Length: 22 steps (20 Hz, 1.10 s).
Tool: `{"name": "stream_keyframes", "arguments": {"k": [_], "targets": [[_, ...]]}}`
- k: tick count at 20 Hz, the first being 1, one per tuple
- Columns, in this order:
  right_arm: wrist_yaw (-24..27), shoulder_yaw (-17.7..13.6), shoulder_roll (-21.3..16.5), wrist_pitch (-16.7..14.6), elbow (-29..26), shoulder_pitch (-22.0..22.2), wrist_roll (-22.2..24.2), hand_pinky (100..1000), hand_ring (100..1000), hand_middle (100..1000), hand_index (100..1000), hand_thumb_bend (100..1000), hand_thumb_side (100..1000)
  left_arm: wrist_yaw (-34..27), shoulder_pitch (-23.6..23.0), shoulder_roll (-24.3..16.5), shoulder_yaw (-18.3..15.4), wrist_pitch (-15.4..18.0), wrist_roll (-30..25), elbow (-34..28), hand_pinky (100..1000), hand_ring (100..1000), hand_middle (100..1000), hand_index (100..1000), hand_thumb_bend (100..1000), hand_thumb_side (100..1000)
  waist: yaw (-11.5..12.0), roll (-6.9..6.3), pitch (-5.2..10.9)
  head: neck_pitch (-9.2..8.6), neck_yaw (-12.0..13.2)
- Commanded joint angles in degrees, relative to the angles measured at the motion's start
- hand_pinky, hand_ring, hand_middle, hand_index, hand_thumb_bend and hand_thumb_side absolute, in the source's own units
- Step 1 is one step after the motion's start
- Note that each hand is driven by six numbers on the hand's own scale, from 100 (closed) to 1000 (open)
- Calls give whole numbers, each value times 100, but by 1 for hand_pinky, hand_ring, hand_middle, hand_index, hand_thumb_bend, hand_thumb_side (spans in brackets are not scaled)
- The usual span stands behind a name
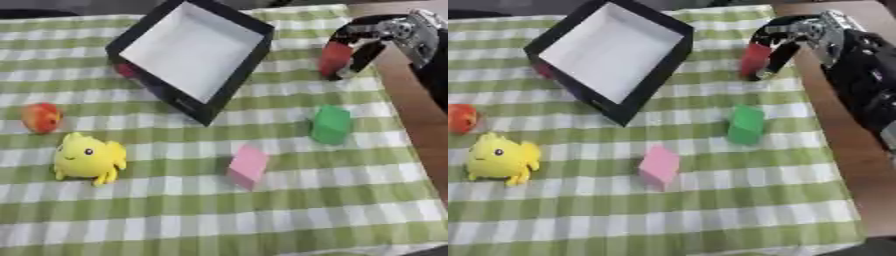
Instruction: Pick up objects on the table and place them in the box.
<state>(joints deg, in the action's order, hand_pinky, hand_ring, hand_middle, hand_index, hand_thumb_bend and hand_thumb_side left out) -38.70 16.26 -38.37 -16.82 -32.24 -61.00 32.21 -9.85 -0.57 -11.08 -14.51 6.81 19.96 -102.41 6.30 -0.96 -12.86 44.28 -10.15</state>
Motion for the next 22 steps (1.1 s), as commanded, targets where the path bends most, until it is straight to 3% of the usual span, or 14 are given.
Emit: {"name": "stream_keyframes", "arguments": {"k": [1,3,8,12,17,20,22], "targets": [[297,-24,-183,146,-286,-79,58,853,715,527,703,451,193,-2,28,-81,7,11,-29,-74,898,664,743,839,286,701,-10,4,-1,-16,-6],[547,28,-252,282,-546,-58,116,841,671,494,669,413,100,1,29,-87,9,8,-32,-76,898,664,743,839,286,701,-13,16,15,-16,-8],[1174,127,-373,591,-1244,-173,323,840,633,472,643,330,100,11,30,-116,3,8,-29,-86,899,663,743,839,284,699,-9,42,65,-16,-24],[1518,242,-244,672,-1739,-538,517,834,625,467,631,304,100,19,18,-137,2,7,-28,-88,899,663,743,839,284,698,5,58,106,-16,-53],[1654,428,441,599,-1986,-1239,813,826,618,469,632,307,100,21,26,-154,33,5,-53,-95,899,663,743,839,282,696,77,56,148,-16,-176],[1500,481,928,464,-1836,-1587,917,821,616,469,630,281,100,10,46,-158,58,4,-77,-96,899,663,744,839,262,719,163,49,150,-16,-271],[1341,460,1227,337,-1653,-1756,951,822,617,472,633,317,100,5,47,-164,70,2,-88,-94,899,662,743,839,283,696,230,54,143,-16,-328]]}}
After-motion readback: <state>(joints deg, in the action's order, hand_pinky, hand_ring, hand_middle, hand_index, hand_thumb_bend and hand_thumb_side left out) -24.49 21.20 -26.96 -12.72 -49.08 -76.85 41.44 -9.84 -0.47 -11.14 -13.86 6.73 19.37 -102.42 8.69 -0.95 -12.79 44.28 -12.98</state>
